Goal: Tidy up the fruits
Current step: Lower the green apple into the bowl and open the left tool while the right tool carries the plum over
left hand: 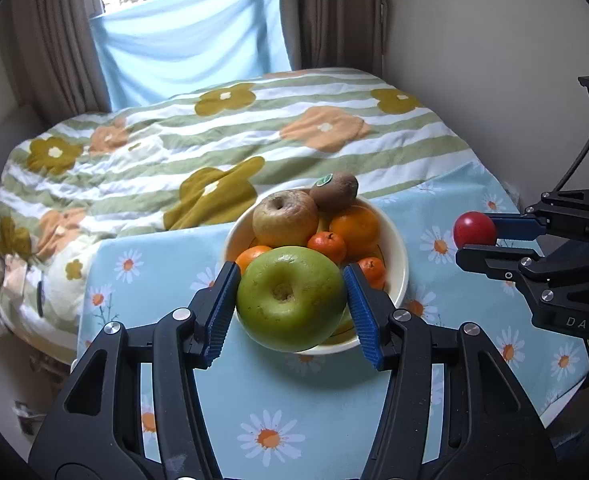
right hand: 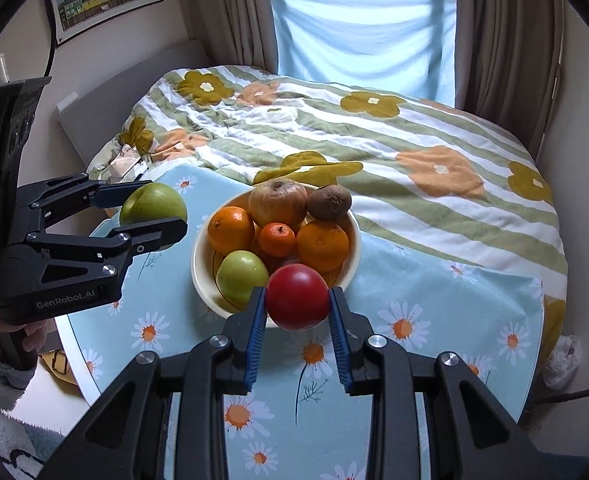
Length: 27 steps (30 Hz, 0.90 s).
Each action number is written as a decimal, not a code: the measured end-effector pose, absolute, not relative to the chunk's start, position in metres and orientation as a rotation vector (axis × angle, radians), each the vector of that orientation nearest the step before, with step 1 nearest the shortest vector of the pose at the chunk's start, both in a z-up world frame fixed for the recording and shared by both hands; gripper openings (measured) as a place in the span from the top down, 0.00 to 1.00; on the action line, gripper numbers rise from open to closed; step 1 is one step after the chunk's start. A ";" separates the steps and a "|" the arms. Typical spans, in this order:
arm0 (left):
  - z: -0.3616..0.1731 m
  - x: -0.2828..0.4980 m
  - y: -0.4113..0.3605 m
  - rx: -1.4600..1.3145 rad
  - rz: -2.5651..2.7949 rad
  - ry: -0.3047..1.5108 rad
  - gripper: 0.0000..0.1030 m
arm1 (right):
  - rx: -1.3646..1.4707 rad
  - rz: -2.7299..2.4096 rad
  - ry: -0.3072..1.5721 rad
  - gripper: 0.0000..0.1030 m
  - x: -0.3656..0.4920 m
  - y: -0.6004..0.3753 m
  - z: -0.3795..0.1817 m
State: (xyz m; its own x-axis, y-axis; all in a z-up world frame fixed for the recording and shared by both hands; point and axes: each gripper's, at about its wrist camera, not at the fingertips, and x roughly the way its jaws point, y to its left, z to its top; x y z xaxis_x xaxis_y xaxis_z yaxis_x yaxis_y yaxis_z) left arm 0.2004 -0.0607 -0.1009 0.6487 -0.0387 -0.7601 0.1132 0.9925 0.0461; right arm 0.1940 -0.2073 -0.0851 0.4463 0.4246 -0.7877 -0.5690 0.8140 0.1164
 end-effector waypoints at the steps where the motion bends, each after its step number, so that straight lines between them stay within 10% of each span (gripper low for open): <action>1: -0.105 0.204 -0.057 0.084 -0.082 0.864 0.43 | -0.176 0.620 0.920 0.72 0.198 -0.203 -0.086; 22: -0.178 0.223 -0.024 -0.046 -0.150 0.860 0.43 | -0.160 0.568 0.972 0.72 0.233 -0.173 -0.125; 25: -0.172 0.220 -0.024 -0.042 -0.148 0.825 0.00 | -0.152 0.558 0.976 0.72 0.233 -0.172 -0.125; 27: -0.163 0.215 -0.022 -0.042 -0.153 0.789 0.00 | -0.149 0.553 0.975 0.72 0.232 -0.172 -0.123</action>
